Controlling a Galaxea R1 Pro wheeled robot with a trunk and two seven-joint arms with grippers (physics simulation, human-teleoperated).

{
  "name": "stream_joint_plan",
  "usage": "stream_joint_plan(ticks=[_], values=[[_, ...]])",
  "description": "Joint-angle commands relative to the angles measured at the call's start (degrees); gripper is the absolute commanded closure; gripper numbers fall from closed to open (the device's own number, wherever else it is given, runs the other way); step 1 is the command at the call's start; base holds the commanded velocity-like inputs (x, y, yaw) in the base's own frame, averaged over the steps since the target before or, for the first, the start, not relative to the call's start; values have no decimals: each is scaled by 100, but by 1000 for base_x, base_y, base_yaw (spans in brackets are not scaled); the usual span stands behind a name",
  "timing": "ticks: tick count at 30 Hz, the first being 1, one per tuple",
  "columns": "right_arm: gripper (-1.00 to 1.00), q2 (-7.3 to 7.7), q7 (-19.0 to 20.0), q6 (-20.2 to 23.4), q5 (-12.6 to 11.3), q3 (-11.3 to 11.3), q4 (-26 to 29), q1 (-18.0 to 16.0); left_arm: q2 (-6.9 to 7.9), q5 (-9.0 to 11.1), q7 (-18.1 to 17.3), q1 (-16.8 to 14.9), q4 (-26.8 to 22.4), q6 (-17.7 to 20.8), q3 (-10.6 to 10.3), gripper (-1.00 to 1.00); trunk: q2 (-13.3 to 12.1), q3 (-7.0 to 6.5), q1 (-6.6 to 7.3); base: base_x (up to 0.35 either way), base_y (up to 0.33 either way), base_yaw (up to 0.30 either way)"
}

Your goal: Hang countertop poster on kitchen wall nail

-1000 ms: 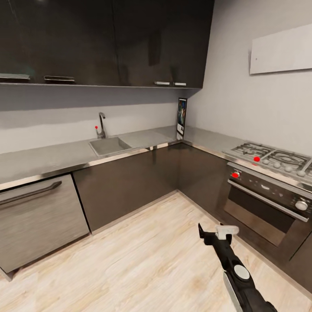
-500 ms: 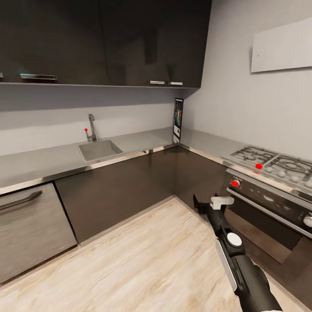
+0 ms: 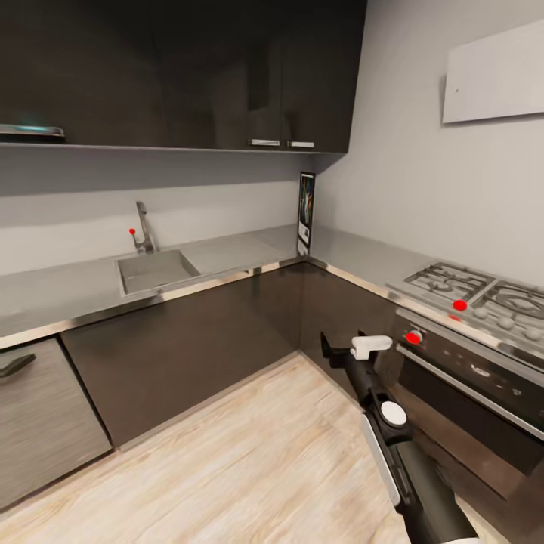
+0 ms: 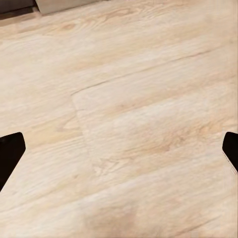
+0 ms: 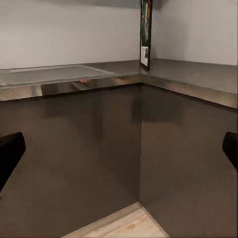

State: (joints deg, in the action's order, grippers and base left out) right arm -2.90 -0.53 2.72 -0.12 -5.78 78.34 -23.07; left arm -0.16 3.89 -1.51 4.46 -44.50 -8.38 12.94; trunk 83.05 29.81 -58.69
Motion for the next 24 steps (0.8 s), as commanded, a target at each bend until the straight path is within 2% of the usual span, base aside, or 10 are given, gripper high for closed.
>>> stream_joint_plan(ticks=[1, 8, 13, 20, 24], values=[[-100, -37, -26, 30, 0, -63, 26, -11, -2, 41, -16, 2, -4, -6, 6, -100, 2, 5, -4, 333, -10, 0], [-100, -161, -303, 19, 7, -251, 60, -36, -1, 38, -14, 2, 1, -6, 6, -100, 2, 5, -4, 331, -4, 0], [-100, -174, -362, 18, 19, -266, 85, -39, 2, 33, -8, 2, 10, -13, 8, -100, 2, 5, -4, 116, 0, 31], [-100, -176, -429, 18, 21, -265, 100, -39, 6, 33, -7, 2, 10, -15, 7, -100, 2, 5, -4, 14, 0, 230], [-100, -176, -736, 18, 5, -265, 102, -39, 7, 33, -7, 2, 5, -15, 7, -100, 2, 5, -4, 66, 0, 278]])
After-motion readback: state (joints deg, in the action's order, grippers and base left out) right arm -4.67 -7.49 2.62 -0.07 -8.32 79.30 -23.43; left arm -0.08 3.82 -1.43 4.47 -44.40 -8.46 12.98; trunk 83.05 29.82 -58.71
